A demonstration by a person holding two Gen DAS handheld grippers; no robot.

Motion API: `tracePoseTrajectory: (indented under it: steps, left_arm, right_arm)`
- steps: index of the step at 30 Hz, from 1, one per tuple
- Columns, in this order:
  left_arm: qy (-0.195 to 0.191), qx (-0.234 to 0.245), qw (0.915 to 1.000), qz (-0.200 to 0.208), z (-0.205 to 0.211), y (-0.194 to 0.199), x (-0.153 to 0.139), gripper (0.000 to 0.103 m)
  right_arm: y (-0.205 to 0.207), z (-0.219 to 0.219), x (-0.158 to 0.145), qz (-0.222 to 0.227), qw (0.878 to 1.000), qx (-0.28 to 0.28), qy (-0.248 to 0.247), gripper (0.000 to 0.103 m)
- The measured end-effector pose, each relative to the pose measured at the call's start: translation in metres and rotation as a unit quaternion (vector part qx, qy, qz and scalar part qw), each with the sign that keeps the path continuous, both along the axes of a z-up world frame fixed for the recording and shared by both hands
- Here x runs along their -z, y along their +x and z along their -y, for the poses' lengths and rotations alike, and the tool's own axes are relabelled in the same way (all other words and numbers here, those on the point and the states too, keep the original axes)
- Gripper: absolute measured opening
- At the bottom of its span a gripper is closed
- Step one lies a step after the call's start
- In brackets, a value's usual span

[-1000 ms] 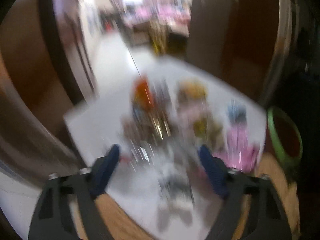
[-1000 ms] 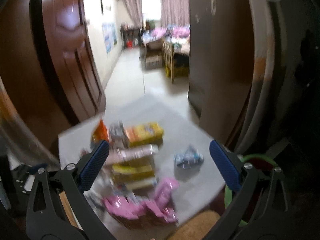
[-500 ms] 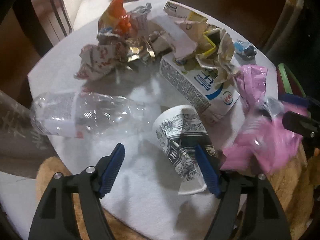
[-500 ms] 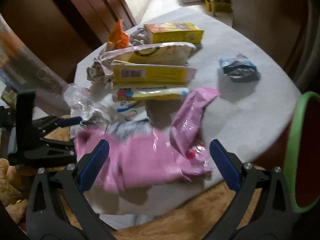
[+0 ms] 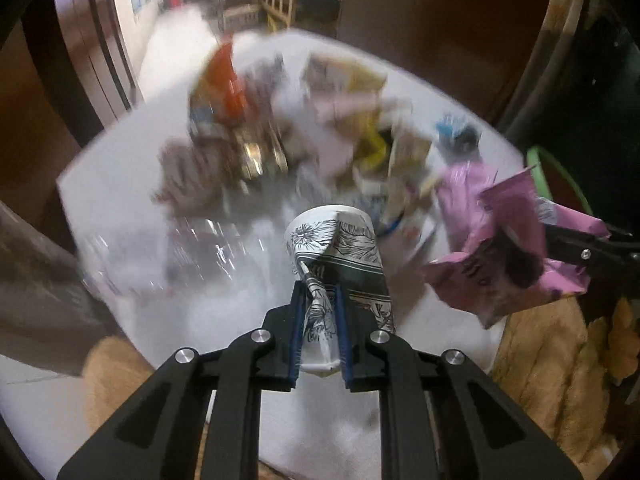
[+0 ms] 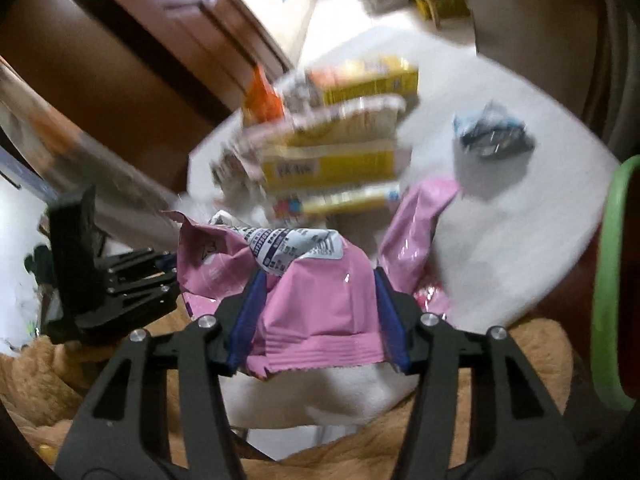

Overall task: Collect trash
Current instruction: 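Grasp the pink wrapper with the right tool while the left tool grasps the white paper cup, then carry both items to the green bin and open both tools to drop them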

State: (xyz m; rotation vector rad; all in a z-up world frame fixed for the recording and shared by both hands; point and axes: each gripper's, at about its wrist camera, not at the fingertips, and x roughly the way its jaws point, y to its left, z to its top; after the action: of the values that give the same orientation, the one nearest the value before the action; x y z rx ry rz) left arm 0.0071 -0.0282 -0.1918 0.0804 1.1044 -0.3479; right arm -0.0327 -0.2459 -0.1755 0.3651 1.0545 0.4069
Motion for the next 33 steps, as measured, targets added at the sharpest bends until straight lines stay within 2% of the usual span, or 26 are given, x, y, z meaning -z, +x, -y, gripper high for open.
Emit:
tracePoseTrajectory:
  steps: [4,7,11,13,16,21,24,30,33]
  left_arm:
    - [-0.016,-0.006,0.9982,0.058,-0.002,-0.001,-0.039,0.012]
    - [-0.04,0.004,0.9951,0.09,0.015,0.0,-0.064,0.012]
    - [-0.055,0.043,0.9911,0.113,0.047,-0.002,-0.08,0.012]
    - [-0.064,0.062,0.9891,0.117,0.064,-0.003,-0.085,0.012]
    - [-0.083,0.092,0.9862,0.11,0.092,0.001,-0.084,0.012]
    - [-0.111,0.143,0.9764,0.117,0.15,0.01,-0.093,0.012]
    - [-0.12,0.164,0.9706,0.128,0.169,0.012,-0.102,0.012]
    - [-0.142,0.187,0.9632,0.13,0.205,0.013,-0.113,0.013]
    - [-0.141,0.197,0.9617,0.128,0.217,0.014,-0.107,0.013]
  right_arm:
    - [-0.007,0.026,-0.033,0.054,0.997,0.051,0.015,0.053]
    - [-0.01,0.066,-0.045,0.085,0.987,0.136,-0.001,0.053]
    - [-0.022,0.136,-0.044,0.076,0.965,0.251,-0.002,0.053]
    - [-0.031,0.166,-0.042,0.069,0.951,0.301,-0.026,0.053]
    - [-0.042,0.198,-0.037,0.051,0.935,0.35,-0.036,0.053]
    - [-0.045,0.223,-0.017,0.025,0.922,0.386,-0.017,0.053]
    - [-0.045,0.232,-0.005,0.01,0.916,0.4,-0.018,0.053]
    - [-0.052,0.226,-0.001,0.003,0.917,0.398,-0.01,0.054]
    - [-0.058,0.23,0.002,0.003,0.915,0.403,-0.011,0.055]
